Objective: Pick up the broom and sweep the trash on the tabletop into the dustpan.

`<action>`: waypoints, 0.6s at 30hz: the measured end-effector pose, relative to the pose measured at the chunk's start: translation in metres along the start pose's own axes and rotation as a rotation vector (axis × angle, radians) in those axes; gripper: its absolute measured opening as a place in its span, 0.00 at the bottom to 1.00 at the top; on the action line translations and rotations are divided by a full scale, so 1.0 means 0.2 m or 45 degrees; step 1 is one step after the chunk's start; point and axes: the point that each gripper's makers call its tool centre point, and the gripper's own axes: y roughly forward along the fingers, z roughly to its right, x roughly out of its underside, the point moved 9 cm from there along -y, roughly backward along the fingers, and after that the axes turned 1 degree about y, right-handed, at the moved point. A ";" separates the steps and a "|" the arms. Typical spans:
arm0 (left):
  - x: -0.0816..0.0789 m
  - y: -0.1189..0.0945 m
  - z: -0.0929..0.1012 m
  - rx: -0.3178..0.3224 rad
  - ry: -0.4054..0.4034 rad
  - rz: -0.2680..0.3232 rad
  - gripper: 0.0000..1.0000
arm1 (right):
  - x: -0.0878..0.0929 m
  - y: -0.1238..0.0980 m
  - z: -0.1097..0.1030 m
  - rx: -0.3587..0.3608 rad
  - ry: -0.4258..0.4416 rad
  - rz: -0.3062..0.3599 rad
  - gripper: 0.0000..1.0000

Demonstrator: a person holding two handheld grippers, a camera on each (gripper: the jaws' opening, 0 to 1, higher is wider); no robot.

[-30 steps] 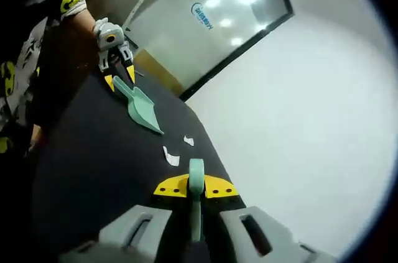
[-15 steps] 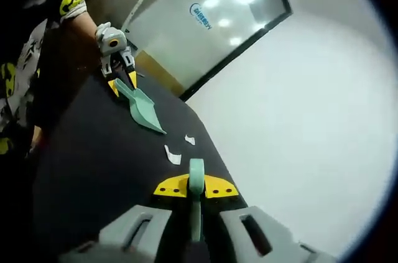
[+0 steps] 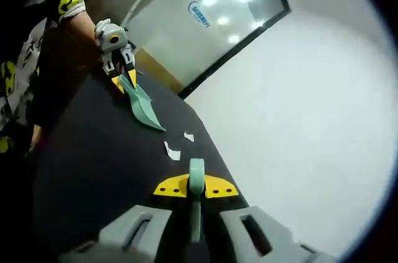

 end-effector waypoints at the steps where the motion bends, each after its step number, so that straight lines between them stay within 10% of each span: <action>1: -0.02 0.01 0.01 -0.001 -0.047 0.046 0.13 | 0.00 0.00 0.00 0.000 -0.001 0.000 0.04; 18: -0.32 0.13 0.18 0.200 -0.174 0.338 0.12 | 0.03 0.00 -0.01 0.001 0.001 -0.031 0.04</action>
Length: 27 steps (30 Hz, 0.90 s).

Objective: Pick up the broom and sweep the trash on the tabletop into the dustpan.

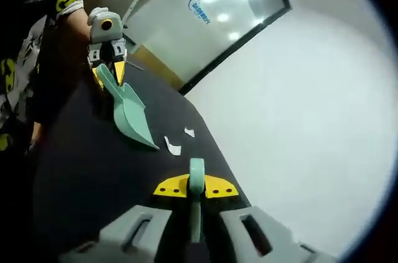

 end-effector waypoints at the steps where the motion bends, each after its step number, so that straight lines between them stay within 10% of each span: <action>1: 0.00 0.01 0.00 0.000 -0.013 0.014 0.12 | 0.00 0.00 0.00 0.000 -0.002 -0.002 0.04; 15: 0.01 -0.01 0.01 0.041 -0.095 0.010 0.15 | 0.01 0.01 0.01 -0.005 -0.009 -0.016 0.04; 27: 0.22 -0.23 -0.05 -0.094 -0.106 -0.265 0.19 | 0.00 0.06 -0.03 -0.038 -0.021 -0.005 0.05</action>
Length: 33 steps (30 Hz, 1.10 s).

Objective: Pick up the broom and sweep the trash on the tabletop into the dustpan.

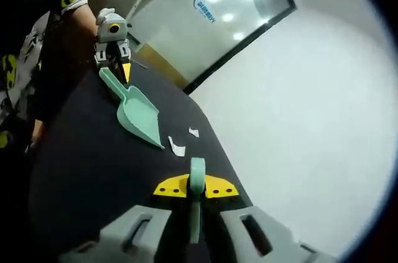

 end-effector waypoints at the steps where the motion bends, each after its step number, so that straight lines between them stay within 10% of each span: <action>1: 0.00 -0.01 0.00 0.001 -0.021 -0.009 0.15 | 0.00 0.00 0.00 -0.002 -0.002 0.001 0.05; 3: 0.01 -0.01 0.01 0.023 -0.075 -0.035 0.00 | 0.00 0.01 0.00 -0.006 -0.003 0.004 0.05; 12: -0.02 0.03 0.03 0.012 -0.039 -0.036 0.00 | 0.00 0.02 -0.02 -0.016 -0.014 -0.005 0.05; 16: 0.01 -0.02 -0.08 -0.150 -0.215 0.019 0.21 | 0.01 0.00 -0.01 -0.013 -0.014 -0.008 0.05; 19: 0.09 -0.07 -0.18 -0.224 -0.127 -0.098 0.26 | 0.01 0.00 -0.01 -0.011 -0.012 -0.006 0.05; 33: 0.12 0.09 -0.18 -0.042 -0.118 -0.149 0.27 | 0.03 -0.01 -0.01 -0.019 -0.019 -0.008 0.05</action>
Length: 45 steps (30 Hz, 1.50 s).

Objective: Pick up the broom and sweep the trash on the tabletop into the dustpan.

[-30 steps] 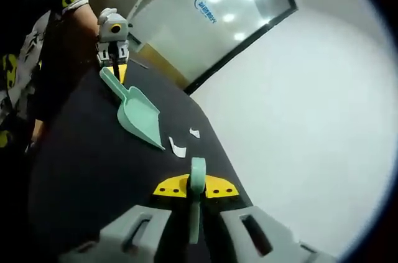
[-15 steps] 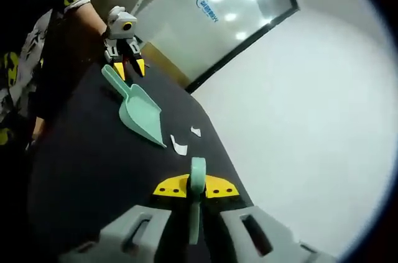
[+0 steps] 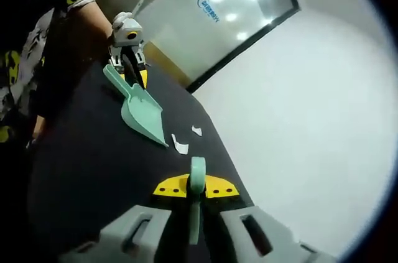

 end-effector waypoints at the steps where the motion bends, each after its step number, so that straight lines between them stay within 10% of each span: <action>1: 0.00 0.01 -0.01 0.012 -0.008 0.013 0.27 | 0.01 0.00 0.00 0.002 0.000 -0.002 0.05; 15: -0.05 0.07 0.03 0.072 0.019 0.035 0.25 | -0.01 0.02 0.00 -0.005 0.003 0.008 0.05; 22: -0.09 -0.11 0.07 0.028 0.005 0.072 0.36 | -0.08 0.07 0.06 -0.021 0.019 0.004 0.04; 31: -0.14 -0.19 0.23 0.080 -0.452 0.153 0.40 | -0.19 0.29 0.20 -0.040 0.129 0.075 0.04; 36: -0.10 -0.17 0.12 -0.056 -0.548 0.184 0.40 | -0.24 0.44 0.18 -0.091 0.128 0.046 0.04; 42: -0.11 -0.19 0.15 -0.010 -0.720 0.205 0.40 | -0.25 0.51 0.15 -0.129 0.089 0.013 0.04; 45: -0.14 -0.22 0.24 0.066 -1.023 0.201 0.43 | -0.25 0.51 0.14 -0.136 0.084 0.009 0.04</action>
